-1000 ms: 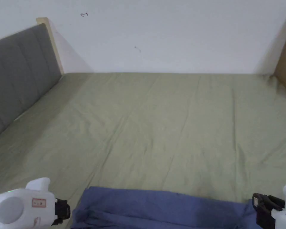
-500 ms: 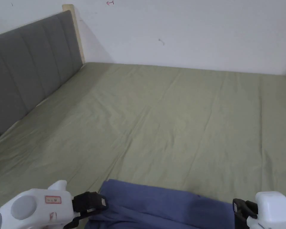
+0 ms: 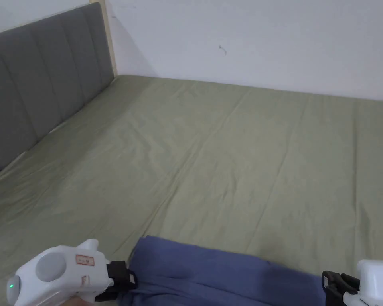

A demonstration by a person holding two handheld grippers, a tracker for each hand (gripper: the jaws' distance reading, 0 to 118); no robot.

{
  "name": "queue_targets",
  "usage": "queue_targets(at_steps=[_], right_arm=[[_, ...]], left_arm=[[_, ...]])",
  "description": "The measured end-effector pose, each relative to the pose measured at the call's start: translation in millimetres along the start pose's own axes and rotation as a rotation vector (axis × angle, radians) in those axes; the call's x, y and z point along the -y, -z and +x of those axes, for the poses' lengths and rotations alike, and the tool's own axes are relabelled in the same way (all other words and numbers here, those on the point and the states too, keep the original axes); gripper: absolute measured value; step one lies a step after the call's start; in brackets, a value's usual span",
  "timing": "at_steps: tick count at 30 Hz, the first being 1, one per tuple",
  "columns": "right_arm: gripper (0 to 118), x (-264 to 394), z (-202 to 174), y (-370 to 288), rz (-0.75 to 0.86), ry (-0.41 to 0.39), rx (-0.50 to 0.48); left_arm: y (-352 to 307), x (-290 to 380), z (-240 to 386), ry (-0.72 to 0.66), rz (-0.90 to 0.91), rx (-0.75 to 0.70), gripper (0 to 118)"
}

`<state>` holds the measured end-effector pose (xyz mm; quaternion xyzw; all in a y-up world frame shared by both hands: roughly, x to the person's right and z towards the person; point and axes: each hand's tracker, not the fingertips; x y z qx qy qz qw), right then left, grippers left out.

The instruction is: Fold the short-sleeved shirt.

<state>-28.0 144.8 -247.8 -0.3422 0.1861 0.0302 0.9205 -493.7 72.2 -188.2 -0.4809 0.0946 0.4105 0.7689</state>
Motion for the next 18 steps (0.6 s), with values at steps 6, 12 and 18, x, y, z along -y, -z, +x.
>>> queue_targets(at_steps=[6,12,18], right_arm=[[0,12.7,18.5,-2.9,-0.018,0.033,0.041],[0,20.5,55.9,-27.0,0.007,0.124,0.080],[0,27.0,94.7,-54.6,0.056,0.208,0.122]], left_arm=[[-6.4,12.3,23.4,-0.114,0.047,0.102,9],[-33.6,3.4,74.5,-0.025,0.125,0.155,9],[-34.4,38.9,188.6,0.349,0.084,0.211,9]])
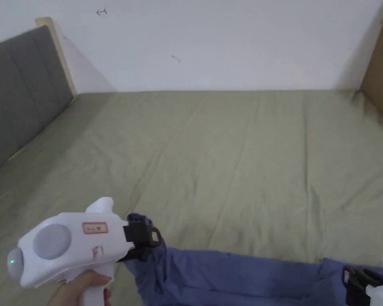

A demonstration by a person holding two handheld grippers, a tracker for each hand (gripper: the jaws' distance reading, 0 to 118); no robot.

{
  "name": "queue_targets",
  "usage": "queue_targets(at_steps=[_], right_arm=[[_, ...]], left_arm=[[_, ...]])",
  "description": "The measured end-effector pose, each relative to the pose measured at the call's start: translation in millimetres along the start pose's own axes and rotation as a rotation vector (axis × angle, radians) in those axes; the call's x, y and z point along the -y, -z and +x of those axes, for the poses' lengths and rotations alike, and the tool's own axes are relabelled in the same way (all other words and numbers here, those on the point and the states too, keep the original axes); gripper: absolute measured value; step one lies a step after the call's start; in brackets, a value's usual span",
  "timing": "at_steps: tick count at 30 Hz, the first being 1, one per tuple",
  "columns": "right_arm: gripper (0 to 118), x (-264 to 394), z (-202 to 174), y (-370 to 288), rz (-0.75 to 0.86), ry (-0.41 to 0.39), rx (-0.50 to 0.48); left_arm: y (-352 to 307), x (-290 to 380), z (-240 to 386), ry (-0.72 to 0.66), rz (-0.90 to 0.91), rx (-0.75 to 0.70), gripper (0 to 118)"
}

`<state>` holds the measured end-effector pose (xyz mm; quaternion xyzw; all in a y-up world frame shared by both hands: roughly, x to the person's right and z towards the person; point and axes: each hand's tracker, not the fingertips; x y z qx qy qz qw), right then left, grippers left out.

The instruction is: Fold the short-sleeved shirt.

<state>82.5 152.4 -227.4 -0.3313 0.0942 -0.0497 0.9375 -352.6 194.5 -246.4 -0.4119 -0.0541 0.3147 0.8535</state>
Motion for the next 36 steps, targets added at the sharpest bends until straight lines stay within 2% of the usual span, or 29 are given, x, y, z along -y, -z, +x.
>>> queue_targets(at_steps=[5,8,11,12,13,14,15,16,18,21,22,25,26,29,31,36], right_arm=[[0,3.1,27.5,-10.6,0.021,0.041,0.026],[0,8.2,41.4,-16.3,0.024,0.066,0.046],[0,12.5,53.3,-18.3,0.023,0.102,0.064],[0,13.8,57.0,-17.9,0.023,0.110,0.073],[0,12.8,58.6,-19.5,0.020,0.113,0.074],[0,12.8,60.2,-19.9,0.018,0.117,0.082],[0,13.0,62.0,-21.4,0.021,0.123,0.089],[0,13.0,64.1,-22.8,0.024,0.127,0.087],[0,10.6,63.8,-25.9,0.028,0.130,0.088],[0,9.6,64.9,-22.6,0.031,0.129,0.095],[0,9.2,64.2,-20.8,0.028,0.129,0.094],[0,9.7,57.7,-17.4,0.026,0.133,0.080],[0,10.1,54.8,-16.6,0.025,0.132,0.075],[0,10.9,45.9,-15.3,0.019,0.116,0.053],[0,10.6,41.6,-14.7,0.014,0.100,0.044],[0,10.2,37.7,-14.8,0.005,0.074,0.043]], left_arm=[[66.8,40.5,91.5,0.272,-0.172,0.076,9],[112.6,77.1,120.7,0.312,-0.283,0.096,9],[155.1,104.9,125.3,0.293,-0.424,0.136,11],[165.5,110.8,123.3,0.245,-0.434,0.115,17],[174.7,113.5,121.1,0.254,-0.442,0.116,30],[179.2,112.2,115.4,0.222,-0.460,0.108,57],[179.3,109.6,111.9,0.176,-0.454,0.122,74],[176.0,105.8,110.7,0.163,-0.452,0.138,82],[154.9,96.9,108.0,0.174,-0.391,0.161,83],[130.9,70.0,106.6,0.262,-0.343,0.108,81],[119.0,65.7,104.5,0.259,-0.312,0.093,76],[102.7,49.7,92.4,0.231,-0.190,0.037,16],[93.6,54.5,94.7,0.237,-0.185,0.009,10],[103.8,61.1,82.3,0.236,-0.207,-0.041,10],[115.0,76.2,76.0,0.201,-0.281,0.014,10],[143.9,119.5,95.1,0.251,-0.421,0.062,9]])
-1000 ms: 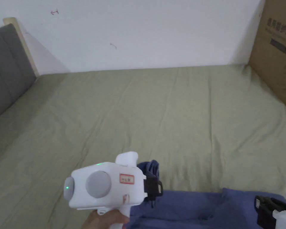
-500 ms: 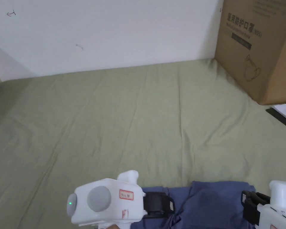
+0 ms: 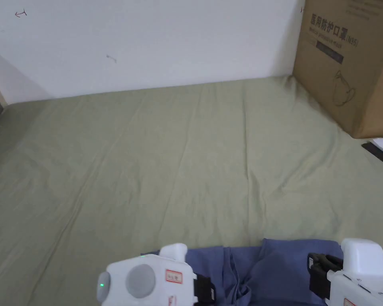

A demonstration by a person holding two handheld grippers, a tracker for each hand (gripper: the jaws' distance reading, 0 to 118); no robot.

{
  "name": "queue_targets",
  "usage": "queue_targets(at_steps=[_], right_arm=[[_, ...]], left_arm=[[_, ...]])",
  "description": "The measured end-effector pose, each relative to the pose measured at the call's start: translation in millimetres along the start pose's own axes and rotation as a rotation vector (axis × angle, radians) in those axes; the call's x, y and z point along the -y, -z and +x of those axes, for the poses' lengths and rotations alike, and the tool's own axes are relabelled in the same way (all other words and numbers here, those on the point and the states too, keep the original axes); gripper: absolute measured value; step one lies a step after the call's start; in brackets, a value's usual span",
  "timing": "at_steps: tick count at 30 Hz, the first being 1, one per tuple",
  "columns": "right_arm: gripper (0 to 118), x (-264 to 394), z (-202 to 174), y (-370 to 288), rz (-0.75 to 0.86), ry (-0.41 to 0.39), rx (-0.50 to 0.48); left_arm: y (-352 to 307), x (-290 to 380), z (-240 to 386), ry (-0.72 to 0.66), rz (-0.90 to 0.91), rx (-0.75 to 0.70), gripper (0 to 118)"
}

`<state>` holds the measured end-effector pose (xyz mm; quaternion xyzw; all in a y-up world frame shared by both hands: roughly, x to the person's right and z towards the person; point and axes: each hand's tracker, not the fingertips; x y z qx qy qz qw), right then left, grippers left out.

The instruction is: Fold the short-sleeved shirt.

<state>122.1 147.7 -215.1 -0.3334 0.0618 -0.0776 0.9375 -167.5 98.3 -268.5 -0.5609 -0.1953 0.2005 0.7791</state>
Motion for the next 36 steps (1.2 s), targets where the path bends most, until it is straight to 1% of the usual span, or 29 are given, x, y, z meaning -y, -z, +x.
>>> queue_targets(at_steps=[1,3,6,8,9,10,11,12,13,14,16,18,20,21,23,24,25,26,29,31,32,33,34,35,36], right_arm=[[0,0.3,0.3,-0.3,-0.001,0.003,-0.002],[0,0.0,0.4,-1.9,-0.006,0.008,-0.001],[0,-2.4,-0.8,-8.4,-0.009,0.016,-0.015],[0,-3.0,-4.0,-9.2,-0.006,-0.009,-0.025],[0,-2.0,-5.5,-7.2,-0.004,-0.038,-0.005],[0,-2.3,-7.6,-7.0,-0.007,-0.059,0.009],[0,-2.5,-9.3,-7.1,-0.006,-0.063,0.006],[0,-3.2,-10.4,-7.5,-0.007,-0.061,-0.001],[0,-4.3,-12.4,-8.0,-0.012,-0.058,-0.011],[0,-4.6,-14.2,-6.7,-0.015,-0.053,-0.018],[0,-5.3,-17.7,-1.9,-0.024,-0.040,-0.032],[0,-6.9,-22.6,2.6,-0.030,-0.030,-0.043],[0,-7.4,-28.9,6.9,-0.036,-0.034,-0.043],[0,-8.0,-33.0,8.5,-0.043,-0.042,-0.042],[0,-8.8,-39.7,10.3,-0.050,-0.056,-0.044],[0,-9.3,-42.9,11.1,-0.053,-0.062,-0.046],[0,-9.0,-45.6,11.5,-0.056,-0.065,-0.046],[0,-9.2,-47.5,11.8,-0.059,-0.066,-0.046],[0,-9.1,-50.7,14.2,-0.069,-0.058,-0.053],[0,-9.1,-53.9,15.6,-0.074,-0.065,-0.051],[0,-8.8,-55.5,16.5,-0.076,-0.071,-0.049],[0,-7.7,-57.1,17.7,-0.078,-0.075,-0.044],[0,-7.2,-57.8,18.4,-0.079,-0.075,-0.041],[0,-6.9,-58.0,19.0,-0.082,-0.070,-0.036],[0,-6.6,-57.6,18.4,-0.086,-0.063,-0.032]], left_arm=[[7.6,1.8,4.3,0.008,-0.017,0.003,9],[19.1,-0.9,6.3,-0.017,-0.037,0.007,9],[14.7,-6.6,14.1,0.019,-0.028,0.117,9],[5.3,-11.6,11.0,-0.004,-0.026,0.119,9],[-3.4,-12.9,6.9,-0.007,0.003,0.126,9],[-13.7,-14.8,2.4,-0.008,0.032,0.122,19],[-26.3,-15.9,-5.0,-0.017,0.070,0.109,50],[-38.6,-16.4,-14.4,-0.021,0.093,0.111,72],[-49.5,-16.7,-23.8,-0.026,0.096,0.116,87],[-61.4,-16.9,-37.5,-0.044,0.109,0.119,92],[-81.9,-14.2,-64.1,-0.096,0.159,0.123,92],[-96.2,-7.2,-94.1,-0.144,0.194,0.090,92],[-98.0,-2.7,-119.2,-0.192,0.177,0.048,92],[-95.6,-1.2,-132.1,-0.200,0.169,0.049,92],[-82.3,2.2,-161.3,-0.247,0.155,0.083,92],[-77.1,4.3,-167.6,-0.303,0.136,0.084,91],[-70.9,5.9,-171.4,-0.320,0.122,0.114,91],[-63.4,7.3,-174.2,-0.303,0.120,0.151,91],[-53.2,3.1,-174.7,-0.290,0.142,0.197,91],[-45.3,-2.1,-181.0,-0.311,0.154,0.293,90],[-39.6,-3.5,-185.1,-0.318,0.151,0.364,86],[-33.3,-2.7,-182.3,-0.306,0.138,0.437,73],[-28.2,-1.5,-176.3,-0.316,0.129,0.455,45],[-18.3,0.7,-179.9,-0.434,0.087,0.359,17],[-12.0,5.3,-183.5,-0.456,0.064,0.320,16]])
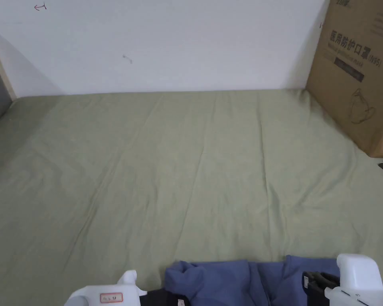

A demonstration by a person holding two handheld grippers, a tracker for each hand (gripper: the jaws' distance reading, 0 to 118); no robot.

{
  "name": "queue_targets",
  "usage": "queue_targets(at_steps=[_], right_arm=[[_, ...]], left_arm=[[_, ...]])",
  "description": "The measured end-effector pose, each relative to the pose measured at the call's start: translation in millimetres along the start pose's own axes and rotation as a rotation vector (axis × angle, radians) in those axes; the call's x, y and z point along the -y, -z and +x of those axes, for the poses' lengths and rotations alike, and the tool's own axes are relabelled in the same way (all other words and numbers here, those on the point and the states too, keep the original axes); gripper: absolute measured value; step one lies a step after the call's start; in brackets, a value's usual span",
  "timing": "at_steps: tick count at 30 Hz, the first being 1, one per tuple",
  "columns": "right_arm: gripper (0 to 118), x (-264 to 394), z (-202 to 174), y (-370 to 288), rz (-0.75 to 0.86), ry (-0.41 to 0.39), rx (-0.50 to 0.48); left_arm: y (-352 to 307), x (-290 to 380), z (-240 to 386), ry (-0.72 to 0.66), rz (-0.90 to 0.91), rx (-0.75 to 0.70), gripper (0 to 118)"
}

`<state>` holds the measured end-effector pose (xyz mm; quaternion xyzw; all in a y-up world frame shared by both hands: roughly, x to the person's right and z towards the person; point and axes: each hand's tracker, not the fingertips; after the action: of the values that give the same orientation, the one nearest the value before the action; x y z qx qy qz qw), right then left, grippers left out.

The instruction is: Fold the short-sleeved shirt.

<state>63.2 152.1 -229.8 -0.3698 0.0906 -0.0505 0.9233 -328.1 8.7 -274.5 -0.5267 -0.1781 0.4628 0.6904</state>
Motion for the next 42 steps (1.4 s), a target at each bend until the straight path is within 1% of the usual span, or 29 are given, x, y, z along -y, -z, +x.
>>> queue_targets(at_steps=[1,2,3,6,8,12,13,14,17,20,22,23,25,29,31,33,34,35,37,38,40,42], right_arm=[[0,1.2,0.4,-0.4,-0.001,0.008,-0.002],[0,1.6,0.9,-1.8,0.000,0.013,-0.003],[0,1.9,1.6,-3.6,0.001,0.014,-0.002],[0,0.4,1.8,-4.2,-0.008,0.002,0.013],[0,-0.1,2.5,-3.0,-0.022,0.004,0.050],[0,2.9,3.5,-8.5,0.017,0.043,0.023],[0,3.5,0.4,-11.6,0.028,0.034,0.005],[0,2.9,-1.6,-11.7,0.028,0.026,0.009],[0,2.6,-8.2,-8.2,0.035,-0.010,0.022],[0,3.3,-12.4,-3.8,0.031,-0.006,-0.008],[0,4.5,-17.1,-2.6,0.029,-0.009,-0.027],[0,6.2,-19.3,-2.2,0.032,-0.014,-0.032],[0,9.5,-20.1,0.8,0.029,-0.023,-0.045],[0,13.4,-14.4,0.5,0.028,-0.014,-0.073],[0,14.3,-7.0,-3.8,0.036,-0.003,-0.079],[0,14.8,3.2,-10.1,0.048,-0.002,-0.085],[0,14.9,9.2,-12.8,0.051,-0.003,-0.080],[0,15.3,15.7,-15.2,0.054,-0.008,-0.074],[0,17.3,28.5,-18.1,0.061,-0.009,-0.058],[0,18.1,35.9,-19.3,0.059,-0.005,-0.052],[0,20.9,49.0,-21.1,0.061,0.020,-0.038],[0,23.4,60.2,-23.8,0.056,0.049,-0.025]], left_arm=[[-5.1,-0.5,-6.7,0.012,0.023,0.137,16],[-11.0,7.6,0.4,-0.034,0.024,0.187,15],[-15.5,8.3,3.3,-0.038,0.018,0.203,13],[-31.7,8.1,10.0,0.142,-0.008,0.058,11],[-40.8,7.8,18.3,0.146,-0.017,0.049,11],[-67.9,3.3,21.2,0.139,0.038,0.022,11],[-80.1,1.4,21.4,0.163,0.035,-0.004,11],[-93.8,1.2,18.5,0.182,0.068,-0.048,11],[-136.5,-1.0,11.1,0.172,0.140,-0.102,11],[-175.8,-5.8,-3.4,0.128,0.213,-0.182,11],[-193.6,-11.4,-15.3,0.104,0.261,-0.231,11],[-200.6,-8.8,-13.6,0.092,0.282,-0.242,11],[-203.7,-1.5,-0.3,0.116,0.283,-0.261,11],[-188.7,12.6,56.0,0.159,0.284,-0.297,11],[-176.0,24.2,95.5,0.169,0.296,-0.290,11],[-158.9,29.9,131.6,0.244,0.275,-0.259,11],[-151.8,22.5,135.8,0.290,0.269,-0.260,11],[-136.8,24.6,153.3,0.330,0.247,-0.262,11],[-104.3,29.6,182.5,0.368,0.204,-0.239,11],[-85.6,24.3,185.5,0.399,0.157,-0.229,11],[-42.2,28.0,204.0,0.444,0.086,-0.222,11],[1.4,29.0,210.0,0.484,0.022,-0.269,11]])
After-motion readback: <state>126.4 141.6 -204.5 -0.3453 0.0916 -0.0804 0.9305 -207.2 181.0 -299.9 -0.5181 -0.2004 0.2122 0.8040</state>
